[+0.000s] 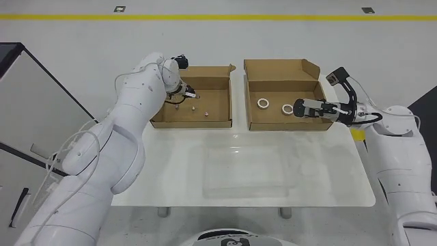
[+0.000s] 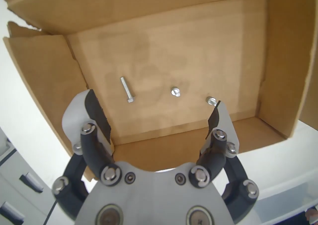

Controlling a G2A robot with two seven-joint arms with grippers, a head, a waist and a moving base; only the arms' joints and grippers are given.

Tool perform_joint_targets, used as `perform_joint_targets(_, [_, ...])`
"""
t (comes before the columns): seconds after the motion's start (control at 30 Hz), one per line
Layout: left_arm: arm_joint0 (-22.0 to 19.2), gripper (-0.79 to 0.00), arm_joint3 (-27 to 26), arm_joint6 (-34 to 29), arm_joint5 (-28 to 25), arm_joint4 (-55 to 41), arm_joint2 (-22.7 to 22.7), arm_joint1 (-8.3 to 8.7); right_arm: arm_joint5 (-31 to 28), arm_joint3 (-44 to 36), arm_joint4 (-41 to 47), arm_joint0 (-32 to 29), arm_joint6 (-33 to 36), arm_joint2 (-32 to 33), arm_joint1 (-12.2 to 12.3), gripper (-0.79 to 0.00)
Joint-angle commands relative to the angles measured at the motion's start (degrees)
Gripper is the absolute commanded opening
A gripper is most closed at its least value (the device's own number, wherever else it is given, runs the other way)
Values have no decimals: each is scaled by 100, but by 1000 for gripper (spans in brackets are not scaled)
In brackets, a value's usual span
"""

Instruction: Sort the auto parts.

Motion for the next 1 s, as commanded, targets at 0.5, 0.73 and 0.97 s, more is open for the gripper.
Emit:
perform_joint_targets(0.5, [663, 0, -1934, -977, -2778, -1541, -1236, 1076, 0, 0, 2, 0, 0, 0, 0, 0])
perform_joint_targets(0.73, [2491, 0, -5714, -1762, -1994, -2377, -2288, 2052, 0, 0, 2, 0, 0, 0, 0, 0])
perform_joint_targets(0.97, [3958, 0, -8060, -2096, -1660, -2883, -3243, 2786, 0, 0, 2, 0, 0, 0, 0, 0])
